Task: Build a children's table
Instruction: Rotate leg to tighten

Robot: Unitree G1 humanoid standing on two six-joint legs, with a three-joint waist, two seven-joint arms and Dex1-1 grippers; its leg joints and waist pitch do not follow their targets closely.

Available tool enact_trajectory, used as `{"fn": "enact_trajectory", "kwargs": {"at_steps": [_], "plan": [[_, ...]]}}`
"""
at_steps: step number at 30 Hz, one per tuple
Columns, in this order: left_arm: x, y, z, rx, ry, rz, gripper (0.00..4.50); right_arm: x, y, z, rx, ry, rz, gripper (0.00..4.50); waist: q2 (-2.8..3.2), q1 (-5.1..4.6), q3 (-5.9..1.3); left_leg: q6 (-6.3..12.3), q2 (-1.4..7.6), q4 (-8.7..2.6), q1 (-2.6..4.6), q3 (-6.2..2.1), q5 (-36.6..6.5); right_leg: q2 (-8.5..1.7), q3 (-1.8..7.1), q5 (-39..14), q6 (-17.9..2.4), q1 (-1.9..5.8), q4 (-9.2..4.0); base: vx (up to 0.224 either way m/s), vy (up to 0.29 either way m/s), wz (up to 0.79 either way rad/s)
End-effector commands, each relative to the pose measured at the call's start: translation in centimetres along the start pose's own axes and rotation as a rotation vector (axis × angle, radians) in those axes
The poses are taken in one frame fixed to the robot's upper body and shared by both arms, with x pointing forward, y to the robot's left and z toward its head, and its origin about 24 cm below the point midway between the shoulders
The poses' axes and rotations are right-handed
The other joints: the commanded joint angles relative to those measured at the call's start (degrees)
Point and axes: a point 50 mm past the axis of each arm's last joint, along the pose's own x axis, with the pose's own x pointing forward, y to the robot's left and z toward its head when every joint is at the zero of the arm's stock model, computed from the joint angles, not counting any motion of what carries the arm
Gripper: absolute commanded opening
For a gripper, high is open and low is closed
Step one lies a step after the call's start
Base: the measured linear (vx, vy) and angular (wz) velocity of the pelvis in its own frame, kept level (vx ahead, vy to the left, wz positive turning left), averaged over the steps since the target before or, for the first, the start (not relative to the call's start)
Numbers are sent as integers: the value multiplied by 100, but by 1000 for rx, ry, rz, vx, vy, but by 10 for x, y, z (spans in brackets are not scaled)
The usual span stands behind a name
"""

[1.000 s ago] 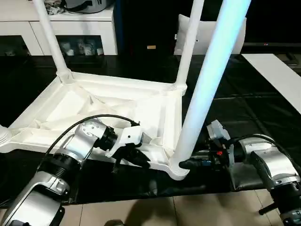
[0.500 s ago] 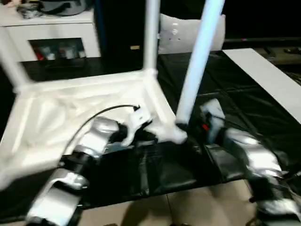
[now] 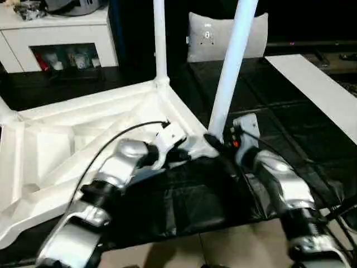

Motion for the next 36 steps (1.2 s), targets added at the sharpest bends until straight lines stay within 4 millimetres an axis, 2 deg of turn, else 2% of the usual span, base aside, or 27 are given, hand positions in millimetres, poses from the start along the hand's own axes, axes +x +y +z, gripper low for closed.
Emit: {"fn": "enact_trajectory", "kwargs": {"at_steps": [1,5,7,11,13,15,18,19,24,26,27,30,31,36], "plan": [[-6,-2,15,106,-66,-78,0,-9,-2,8,-64,-18,119,340,-26,51,-418,485,147,-345,-15,-20,-678,-385,382,-1330,-873,421,-376,0,0,0],[-14,-3,8,139,-43,-155,0,-21,-5,8,-107,21,229,369,-36,123,-404,473,146,-346,0,-9,-780,-387,385,-1609,-774,416,-407,0,0,0],[-21,-6,6,185,-38,-253,0,-32,-9,9,-137,55,316,385,-35,170,-398,437,158,-354,23,-4,-827,-391,389,-1755,-737,389,-426,0,0,0],[-28,-9,3,238,-6,-366,0,-41,-12,12,-193,82,431,385,-20,242,-408,435,190,-347,38,-3,-890,-387,391,-1582,-853,374,-383,0,0,0],[-30,-10,0,281,29,-417,0,-47,-9,10,-197,118,541,385,-16,300,-411,443,203,-344,45,-4,-926,-382,395,-1467,-929,369,-359,0,0,0],[-30,-11,0,309,43,-450,0,-50,-6,8,-193,143,607,368,-38,333,-406,444,201,-343,21,-2,-902,-394,400,-1492,-929,379,-352,0,0,0],[-30,-13,2,336,52,-489,0,-51,-2,6,-161,156,667,340,-46,383,-401,403,194,-345,28,-3,-950,-406,392,-1777,-828,378,-384,0,0,0],[-30,-15,3,354,55,-528,0,-51,1,5,-145,167,705,331,-71,399,-402,399,192,-342,31,0,-960,-400,391,-1865,-789,373,-394,0,0,0],[-30,-18,4,383,61,-571,0,-50,4,2,-123,175,757,282,-74,406,-396,337,179,-344,17,-10,-948,-405,375,-2195,-599,365,-429,0,0,0],[-30,-18,4,384,62,-572,0,-50,4,2,-121,177,761,273,-72,407,-397,329,182,-345,19,-12,-928,-407,373,-2214,-585,364,-431,0,0,0],[-30,-18,4,387,63,-574,0,-50,4,2,-118,178,768,251,-67,405,-398,322,185,-347,15,-15,-909,-403,372,-2205,-583,361,-429,0,0,0],[-30,-17,3,393,65,-579,0,-51,5,2,-109,181,785,243,-68,411,-410,338,182,-340,12,-13,-862,-397,374,-2079,-610,364,-414,0,0,0],[-31,-17,3,392,65,-580,0,-51,5,2,-106,183,789,224,-68,409,-408,344,186,-342,10,-14,-848,-400,374,-2036,-631,366,-408,0,0,0],[-32,-15,2,372,61,-568,0,-52,9,1,-77,180,807,203,-70,415,-404,323,180,-343,17,-13,-866,-398,365,-2167,-577,365,-424,0,0,0]]}}
